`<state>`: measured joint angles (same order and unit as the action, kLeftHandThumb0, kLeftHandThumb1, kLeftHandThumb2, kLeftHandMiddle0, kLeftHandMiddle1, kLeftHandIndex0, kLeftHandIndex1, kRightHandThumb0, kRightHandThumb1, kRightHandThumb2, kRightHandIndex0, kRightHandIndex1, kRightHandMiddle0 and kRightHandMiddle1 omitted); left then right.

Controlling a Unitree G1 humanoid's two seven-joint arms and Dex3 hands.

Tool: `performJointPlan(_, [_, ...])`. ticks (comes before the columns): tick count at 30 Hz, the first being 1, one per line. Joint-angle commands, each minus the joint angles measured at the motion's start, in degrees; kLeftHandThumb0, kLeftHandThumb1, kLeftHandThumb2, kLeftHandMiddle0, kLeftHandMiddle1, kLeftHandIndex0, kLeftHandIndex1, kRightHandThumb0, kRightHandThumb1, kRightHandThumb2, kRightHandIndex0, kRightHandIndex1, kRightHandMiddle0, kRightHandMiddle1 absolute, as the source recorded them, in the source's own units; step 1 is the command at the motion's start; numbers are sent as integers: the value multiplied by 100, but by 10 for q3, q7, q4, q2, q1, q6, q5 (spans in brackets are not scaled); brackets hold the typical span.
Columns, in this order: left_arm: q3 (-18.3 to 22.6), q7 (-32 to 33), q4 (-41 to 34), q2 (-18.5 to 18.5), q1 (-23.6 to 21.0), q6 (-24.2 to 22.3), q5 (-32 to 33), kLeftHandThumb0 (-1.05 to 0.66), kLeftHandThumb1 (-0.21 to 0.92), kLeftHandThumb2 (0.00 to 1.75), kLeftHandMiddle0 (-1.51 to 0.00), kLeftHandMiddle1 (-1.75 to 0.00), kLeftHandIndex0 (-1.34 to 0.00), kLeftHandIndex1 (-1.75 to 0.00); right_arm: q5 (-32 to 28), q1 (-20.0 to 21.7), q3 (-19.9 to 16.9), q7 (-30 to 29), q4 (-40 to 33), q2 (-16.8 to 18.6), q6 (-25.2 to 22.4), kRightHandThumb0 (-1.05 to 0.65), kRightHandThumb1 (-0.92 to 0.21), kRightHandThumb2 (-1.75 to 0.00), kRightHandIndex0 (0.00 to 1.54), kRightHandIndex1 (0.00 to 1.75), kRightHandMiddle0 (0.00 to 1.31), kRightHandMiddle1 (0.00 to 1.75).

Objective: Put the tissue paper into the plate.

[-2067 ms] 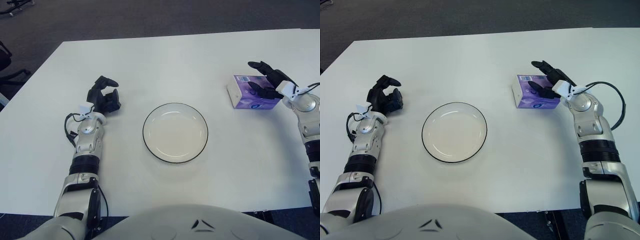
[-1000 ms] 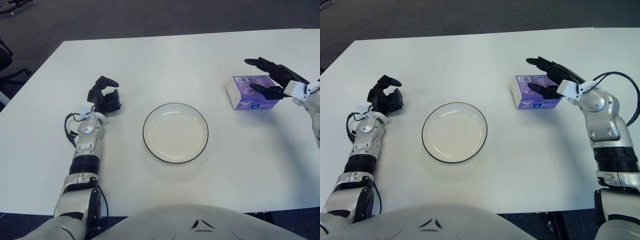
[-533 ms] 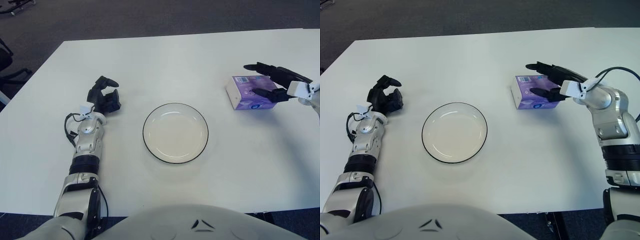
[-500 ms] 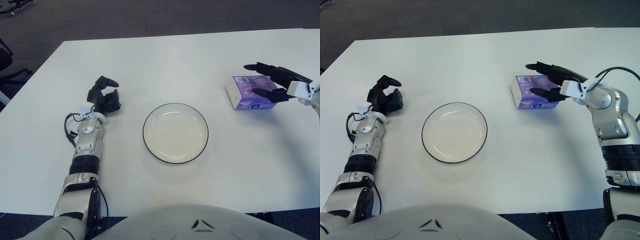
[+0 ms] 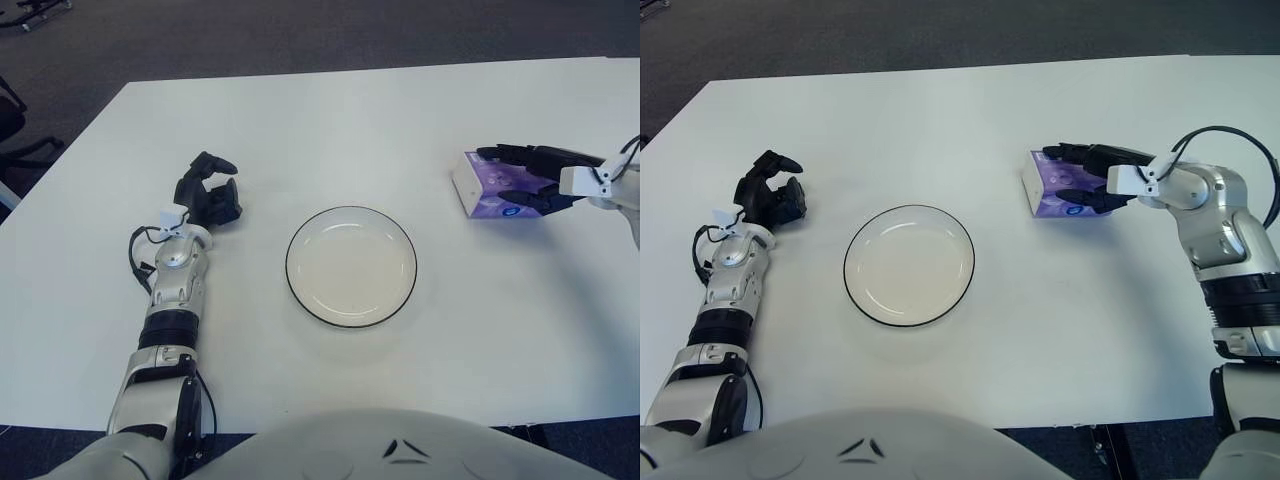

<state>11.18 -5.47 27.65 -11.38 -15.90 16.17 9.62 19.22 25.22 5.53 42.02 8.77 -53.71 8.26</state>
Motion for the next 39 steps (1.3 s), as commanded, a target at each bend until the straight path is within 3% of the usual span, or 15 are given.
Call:
performJointPlan(1, [-10, 6, 47, 48, 84, 9, -6, -45, 41, 120, -130, -175, -54, -175, 13, 6, 20, 18, 14, -7, 9, -105, -92, -91, 4, 2, 0, 0])
performJointPlan(13, [-6, 10, 41, 53, 86, 6, -6, -45, 40, 121, -130, -175, -55, -175, 42, 7, 51, 11, 38, 13, 3, -105, -92, -94, 0, 0, 0, 0])
performJointPlan(31, [-14, 54, 9, 58, 101, 20, -33, -46, 39, 123, -129, -175, -56, -175, 114, -10, 72, -111, 71, 40, 1, -105, -92, -75, 0, 0, 0, 0])
performJointPlan(39, [-14, 54, 0, 62, 106, 28, -32, -46, 38, 124, -129, -175, -57, -175, 125, -15, 85, -126, 85, 45, 1, -105, -92, -75, 0, 0, 0, 0])
